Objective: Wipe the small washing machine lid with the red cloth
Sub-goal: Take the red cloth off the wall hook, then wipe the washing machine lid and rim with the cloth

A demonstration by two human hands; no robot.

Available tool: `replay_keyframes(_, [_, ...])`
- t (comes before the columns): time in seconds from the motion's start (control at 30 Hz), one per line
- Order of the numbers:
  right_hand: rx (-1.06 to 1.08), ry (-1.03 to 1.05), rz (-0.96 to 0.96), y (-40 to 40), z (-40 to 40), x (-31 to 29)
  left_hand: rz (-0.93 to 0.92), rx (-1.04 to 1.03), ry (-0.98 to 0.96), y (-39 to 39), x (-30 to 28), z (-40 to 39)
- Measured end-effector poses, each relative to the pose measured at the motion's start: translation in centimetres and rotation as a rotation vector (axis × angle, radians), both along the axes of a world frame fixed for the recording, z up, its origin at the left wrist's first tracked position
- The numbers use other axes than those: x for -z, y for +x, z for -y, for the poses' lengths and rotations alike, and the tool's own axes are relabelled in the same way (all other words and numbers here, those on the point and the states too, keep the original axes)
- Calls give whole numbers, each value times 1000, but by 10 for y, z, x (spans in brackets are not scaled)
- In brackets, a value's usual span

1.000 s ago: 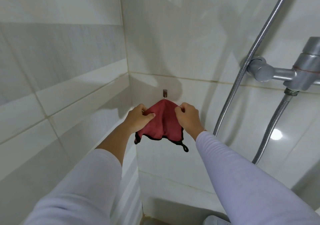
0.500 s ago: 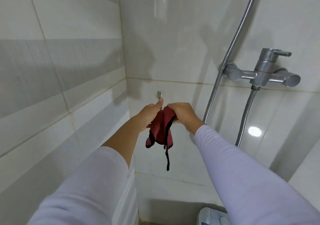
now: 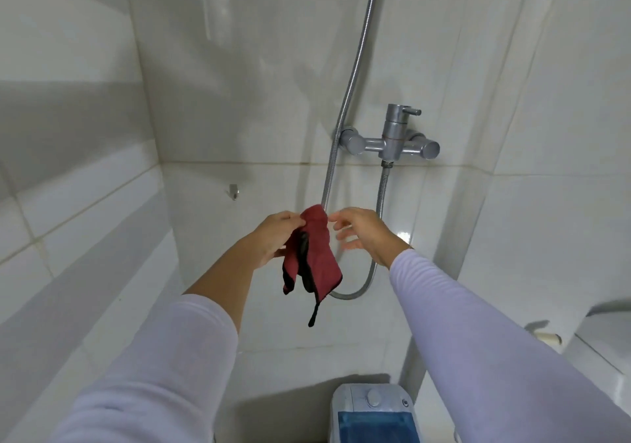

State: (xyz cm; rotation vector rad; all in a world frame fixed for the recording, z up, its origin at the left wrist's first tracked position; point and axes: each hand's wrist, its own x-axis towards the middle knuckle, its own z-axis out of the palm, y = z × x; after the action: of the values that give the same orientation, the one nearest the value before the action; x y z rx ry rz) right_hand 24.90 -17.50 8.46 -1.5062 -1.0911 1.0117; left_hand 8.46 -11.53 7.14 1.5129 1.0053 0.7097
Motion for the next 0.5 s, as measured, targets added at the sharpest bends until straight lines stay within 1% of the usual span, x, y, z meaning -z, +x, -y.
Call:
replay_keyframes(0.07, [2,-50,160,21,7,9,13,57,-3,15,-3,3])
replay_keyframes(0.1, [-24,-83,200,31,11,13,14,91,-3,23,-4,5])
replay_keyframes(0.2, [-65,-134,224,55,23,22,9,176,-9,52,-5,8])
replay_keyframes(0.27, [-72,-128,177,74,29,28,12,185,-28,74,-1,10])
replay_keyframes(0.37, [-76,-132,55,107,34,40,1,181,-111,113,14,14])
replay_keyframes(0.43, [-42,-151,-28,133,36,48,-58,187,-199,140,30,18])
replay_keyframes(0.5, [-3,-176,-61,162,39,59,-91,187,-343,167,51,21])
